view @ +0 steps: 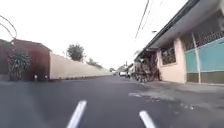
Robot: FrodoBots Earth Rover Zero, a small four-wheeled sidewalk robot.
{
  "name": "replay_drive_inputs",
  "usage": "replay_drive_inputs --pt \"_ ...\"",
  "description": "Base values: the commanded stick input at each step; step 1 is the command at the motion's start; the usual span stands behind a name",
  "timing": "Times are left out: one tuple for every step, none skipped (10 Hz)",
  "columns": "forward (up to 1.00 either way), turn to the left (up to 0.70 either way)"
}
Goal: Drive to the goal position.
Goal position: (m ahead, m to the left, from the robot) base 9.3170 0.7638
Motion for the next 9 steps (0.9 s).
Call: replay_drive_inputs --pt "1.00 -0.40" --pt "1.00 -0.40" --pt "1.00 -0.40" --pt "1.00 -0.40" --pt "1.00 -0.40" --pt "1.00 -0.40" --pt "1.00 -0.40" --pt "1.00 -0.30" --pt "1.00 -0.12"
